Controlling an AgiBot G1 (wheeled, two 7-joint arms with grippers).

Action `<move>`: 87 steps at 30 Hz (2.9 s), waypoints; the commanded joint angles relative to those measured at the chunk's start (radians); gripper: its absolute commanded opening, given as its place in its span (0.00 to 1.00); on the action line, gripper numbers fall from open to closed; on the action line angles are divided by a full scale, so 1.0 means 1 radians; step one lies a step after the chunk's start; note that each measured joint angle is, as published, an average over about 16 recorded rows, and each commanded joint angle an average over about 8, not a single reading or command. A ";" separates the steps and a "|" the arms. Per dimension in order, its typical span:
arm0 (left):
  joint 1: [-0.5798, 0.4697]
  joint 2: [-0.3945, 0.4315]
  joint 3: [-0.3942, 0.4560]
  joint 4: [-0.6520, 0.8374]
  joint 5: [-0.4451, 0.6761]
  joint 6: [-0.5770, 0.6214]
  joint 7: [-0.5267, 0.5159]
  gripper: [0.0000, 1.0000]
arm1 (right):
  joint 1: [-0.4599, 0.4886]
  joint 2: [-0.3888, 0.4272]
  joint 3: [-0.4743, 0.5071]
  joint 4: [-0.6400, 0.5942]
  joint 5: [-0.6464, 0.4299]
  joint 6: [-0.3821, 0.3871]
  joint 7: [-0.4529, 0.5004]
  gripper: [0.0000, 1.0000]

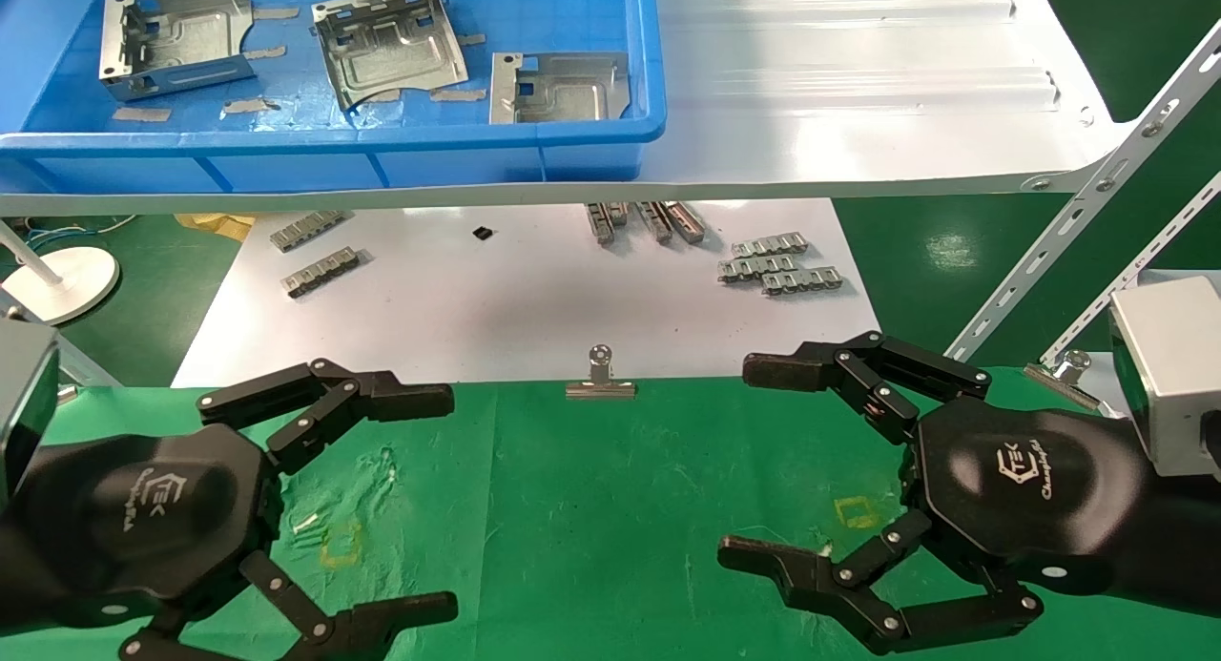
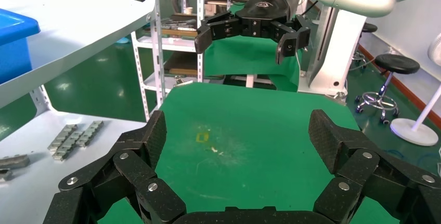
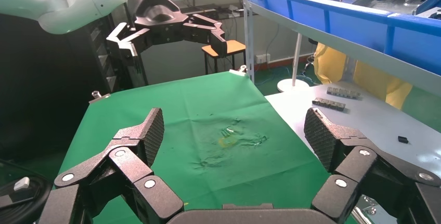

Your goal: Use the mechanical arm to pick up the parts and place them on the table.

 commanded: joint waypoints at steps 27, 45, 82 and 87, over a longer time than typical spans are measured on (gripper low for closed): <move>0.000 0.000 0.000 0.000 0.000 0.000 0.000 1.00 | 0.000 0.000 0.000 0.000 0.000 0.000 0.000 0.00; 0.000 0.000 0.000 0.000 0.000 0.000 0.000 1.00 | 0.000 0.000 0.000 0.000 0.000 0.000 0.000 0.00; -0.633 0.219 0.159 0.357 0.470 -0.346 -0.193 1.00 | 0.000 0.000 0.000 0.000 0.000 0.000 0.000 0.00; -0.846 0.378 0.286 0.653 0.711 -0.432 -0.219 1.00 | 0.000 0.000 0.000 0.000 0.000 0.000 0.000 0.00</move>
